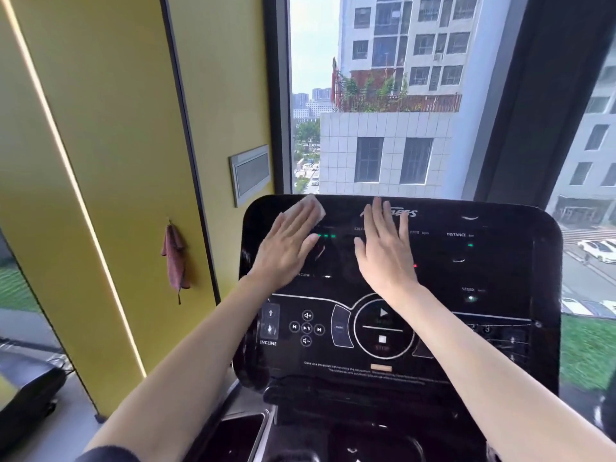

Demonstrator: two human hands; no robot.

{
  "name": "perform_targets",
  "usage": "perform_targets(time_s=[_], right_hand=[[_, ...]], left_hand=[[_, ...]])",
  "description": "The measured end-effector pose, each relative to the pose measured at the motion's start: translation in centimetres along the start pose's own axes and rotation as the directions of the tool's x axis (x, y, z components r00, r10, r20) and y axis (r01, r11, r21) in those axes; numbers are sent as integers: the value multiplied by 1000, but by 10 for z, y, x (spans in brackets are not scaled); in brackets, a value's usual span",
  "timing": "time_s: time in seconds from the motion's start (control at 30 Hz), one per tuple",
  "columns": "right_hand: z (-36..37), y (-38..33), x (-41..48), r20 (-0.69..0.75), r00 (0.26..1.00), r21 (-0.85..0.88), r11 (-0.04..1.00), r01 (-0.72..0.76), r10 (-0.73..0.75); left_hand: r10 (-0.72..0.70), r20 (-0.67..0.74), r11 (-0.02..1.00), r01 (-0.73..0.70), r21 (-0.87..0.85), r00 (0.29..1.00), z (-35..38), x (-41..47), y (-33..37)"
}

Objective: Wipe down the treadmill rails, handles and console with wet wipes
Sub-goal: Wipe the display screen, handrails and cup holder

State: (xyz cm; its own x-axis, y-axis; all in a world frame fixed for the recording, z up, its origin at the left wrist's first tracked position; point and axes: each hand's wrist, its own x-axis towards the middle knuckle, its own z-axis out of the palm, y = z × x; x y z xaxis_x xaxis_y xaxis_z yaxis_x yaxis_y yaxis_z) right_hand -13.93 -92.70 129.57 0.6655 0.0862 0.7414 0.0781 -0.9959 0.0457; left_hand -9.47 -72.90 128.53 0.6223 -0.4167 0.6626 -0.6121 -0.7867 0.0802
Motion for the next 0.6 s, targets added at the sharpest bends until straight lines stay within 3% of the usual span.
perform_targets(time_s=[0.13, 0.2, 0.27, 0.33, 0.4, 0.5, 0.53, 0.6], right_hand=[[4, 3, -1, -13, 1000, -19, 1000, 20, -20], [6, 2, -2, -45, 999, -12, 1000, 24, -25], [7, 3, -3, -64, 997, -14, 999, 40, -41], [8, 6, -4, -61, 997, -14, 998, 57, -57], [9, 9, -3, -66, 995, -6, 998, 69, -69], [10, 10, -2, -77, 994, 2, 997, 75, -74], [10, 9, -2, -75, 994, 0, 997, 74, -73], [9, 9, -3, -72, 995, -6, 997, 73, -73]], left_hand=[[-381, -162, 917, 348, -197, 910, -2, 0, -13], [-304, -108, 943, 282, -177, 947, 0, 4, 7], [-27, -18, 996, 25, -87, 999, 4, 3, 20], [104, 21, 995, -104, -6, 994, 0, 1, 11], [-21, -47, 1000, 20, -12, 999, -2, 3, -2], [-339, -174, 934, 310, -177, 924, 3, 8, 5], [-349, -157, 927, 317, -199, 924, 5, 11, 18], [-154, -71, 979, 143, -146, 986, 13, 14, 40]])
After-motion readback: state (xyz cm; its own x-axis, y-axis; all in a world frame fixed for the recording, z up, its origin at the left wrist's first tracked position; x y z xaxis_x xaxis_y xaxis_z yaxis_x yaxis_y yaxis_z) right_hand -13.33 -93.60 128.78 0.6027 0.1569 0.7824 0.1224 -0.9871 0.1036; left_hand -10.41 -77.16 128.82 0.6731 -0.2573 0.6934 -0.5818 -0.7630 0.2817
